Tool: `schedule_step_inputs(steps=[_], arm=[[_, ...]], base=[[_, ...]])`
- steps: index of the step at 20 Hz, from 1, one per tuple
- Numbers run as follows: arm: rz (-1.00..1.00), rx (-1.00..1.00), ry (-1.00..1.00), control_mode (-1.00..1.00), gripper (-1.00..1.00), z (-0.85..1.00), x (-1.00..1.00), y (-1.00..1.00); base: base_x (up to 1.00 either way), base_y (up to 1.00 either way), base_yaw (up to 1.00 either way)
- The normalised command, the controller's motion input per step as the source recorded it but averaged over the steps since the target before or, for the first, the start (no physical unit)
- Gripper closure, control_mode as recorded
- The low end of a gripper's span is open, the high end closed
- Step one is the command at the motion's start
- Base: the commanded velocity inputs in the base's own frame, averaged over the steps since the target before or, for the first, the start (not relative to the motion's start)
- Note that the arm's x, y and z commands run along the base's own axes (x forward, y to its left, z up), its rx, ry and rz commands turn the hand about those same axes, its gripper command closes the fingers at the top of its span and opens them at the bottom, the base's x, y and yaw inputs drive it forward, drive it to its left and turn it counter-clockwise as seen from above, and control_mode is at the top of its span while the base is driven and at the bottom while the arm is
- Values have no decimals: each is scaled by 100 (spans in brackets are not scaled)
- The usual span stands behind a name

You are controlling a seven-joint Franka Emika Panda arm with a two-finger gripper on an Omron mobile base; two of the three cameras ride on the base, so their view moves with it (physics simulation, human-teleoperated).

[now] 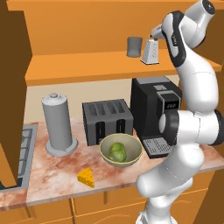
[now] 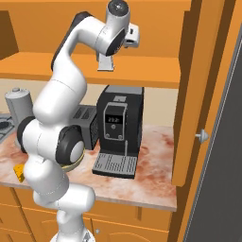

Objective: Pick the cheese from the fridge and the cheese grater from the cabinet and place them next to the salad bowl.

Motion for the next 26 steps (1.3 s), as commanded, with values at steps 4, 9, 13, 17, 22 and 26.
schedule_step_inputs(steps=[4, 9, 13, 17, 22, 26], arm=[[0, 0, -2, -100, -100, 0, 9, -4], [0, 0, -2, -100, -100, 0, 15, 0], [0, 0, 0, -100, -100, -4, 15, 0], [0, 0, 0, -100, -100, -2, 3, 0], [0, 0, 0, -100, -100, -1, 0, 0], [0, 0, 0, -100, -100, 0, 0, 0]], base=[[0, 0, 0], [0, 0, 0], [0, 0, 0], [0, 0, 0], [0, 0, 0], [0, 0, 0]])
